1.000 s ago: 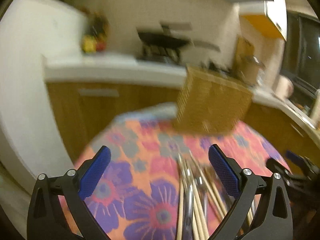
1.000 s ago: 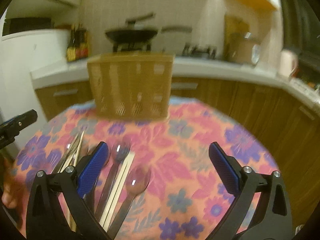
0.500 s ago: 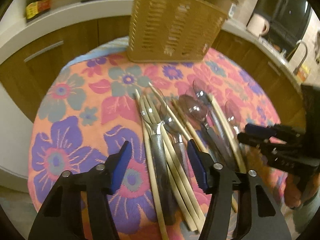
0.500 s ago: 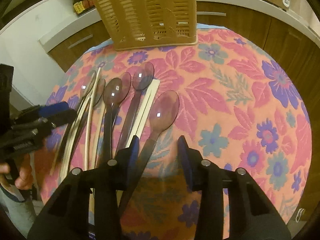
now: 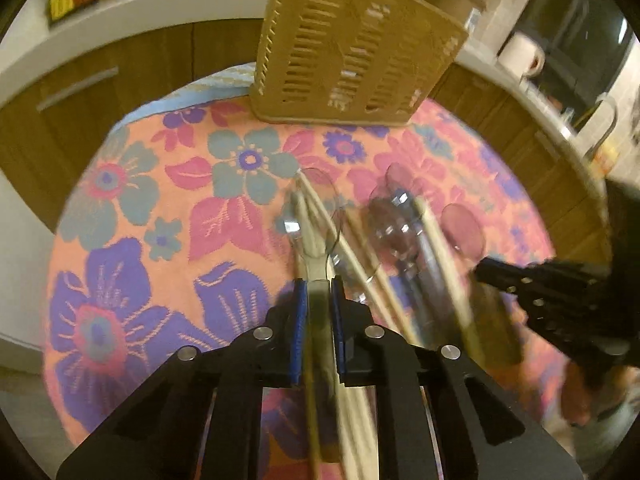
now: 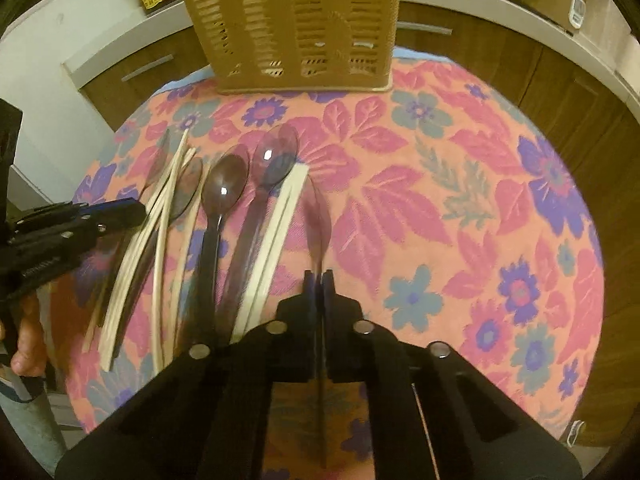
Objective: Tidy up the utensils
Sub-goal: 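Grasp a clear spoon with the left tool while the right tool grasps a purple spoon, then carry both spoons over the tan basket and open both tools to drop them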
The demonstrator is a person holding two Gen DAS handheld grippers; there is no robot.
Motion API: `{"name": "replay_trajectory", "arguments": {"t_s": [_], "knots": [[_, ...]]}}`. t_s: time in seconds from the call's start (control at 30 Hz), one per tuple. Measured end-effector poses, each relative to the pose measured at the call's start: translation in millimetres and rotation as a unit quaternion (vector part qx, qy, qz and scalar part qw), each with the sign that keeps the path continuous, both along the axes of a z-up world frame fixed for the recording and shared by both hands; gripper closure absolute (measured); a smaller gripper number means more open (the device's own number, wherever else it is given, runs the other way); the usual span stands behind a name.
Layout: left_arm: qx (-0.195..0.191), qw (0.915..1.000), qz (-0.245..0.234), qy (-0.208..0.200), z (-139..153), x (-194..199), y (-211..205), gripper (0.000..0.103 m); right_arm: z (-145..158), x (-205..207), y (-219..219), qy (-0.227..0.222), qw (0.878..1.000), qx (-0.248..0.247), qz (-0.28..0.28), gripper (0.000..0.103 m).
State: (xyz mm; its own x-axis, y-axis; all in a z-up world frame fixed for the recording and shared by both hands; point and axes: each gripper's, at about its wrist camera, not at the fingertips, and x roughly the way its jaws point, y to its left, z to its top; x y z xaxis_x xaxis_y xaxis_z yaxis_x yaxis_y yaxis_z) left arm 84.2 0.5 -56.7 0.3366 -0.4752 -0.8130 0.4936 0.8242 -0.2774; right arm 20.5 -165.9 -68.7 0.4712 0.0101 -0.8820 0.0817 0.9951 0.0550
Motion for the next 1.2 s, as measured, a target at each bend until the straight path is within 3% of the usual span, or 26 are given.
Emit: {"name": "replay_trajectory", "arguments": {"t_s": [0.13, 0.33, 0.53, 0.67, 0.7, 0.77, 0.83, 0.87, 1.03, 1.17, 1.2], "knots": [[-0.041, 0.999, 0.007, 0.016, 2, 5, 10, 0.093, 5, 4, -14, -0.008, 1.0, 0.003, -0.008, 0.102], [-0.032, 0.9986, 0.042, 0.009, 14, 18, 30, 0.093, 11, 21, -39, -0.011, 0.999, 0.024, -0.02, 0.102], [0.103, 0.9912, 0.078, -0.028, 6, 32, 26, 0.093, 2, 38, -49, 0.007, 0.999, 0.034, -0.012, 0.102], [0.126, 0.9885, 0.074, -0.04, 2, 33, 25, 0.092, 5, 38, -53, 0.005, 1.0, 0.024, -0.013, 0.1], [0.126, 0.9884, 0.073, -0.043, 2, 32, 24, 0.091, 5, 37, -54, 0.008, 1.0, 0.024, -0.012, 0.098], [0.123, 0.9891, 0.07, -0.042, 4, 32, 25, 0.076, 5, 36, -55, 0.011, 1.0, 0.023, -0.009, 0.089], [0.127, 0.9883, 0.071, -0.047, 5, 31, 25, 0.072, 7, 34, -56, 0.01, 1.0, 0.017, -0.008, 0.061], [0.131, 0.9878, 0.069, -0.047, 6, 32, 25, 0.072, 9, 31, -58, 0.006, 1.0, 0.017, -0.006, 0.059], [0.143, 0.9872, 0.056, -0.043, -1, 37, 21, 0.07, 9, 33, -60, 0.023, 1.0, 0.008, -0.009, 0.06], [0.166, 0.984, 0.044, -0.049, -2, 39, 9, 0.069, -2, 45, -51, 0.059, 0.998, -0.003, -0.008, 0.078], [0.171, 0.9829, 0.041, -0.053, -2, 38, 7, 0.072, -2, 46, -48, 0.058, 0.998, -0.017, -0.008, 0.087]]}}
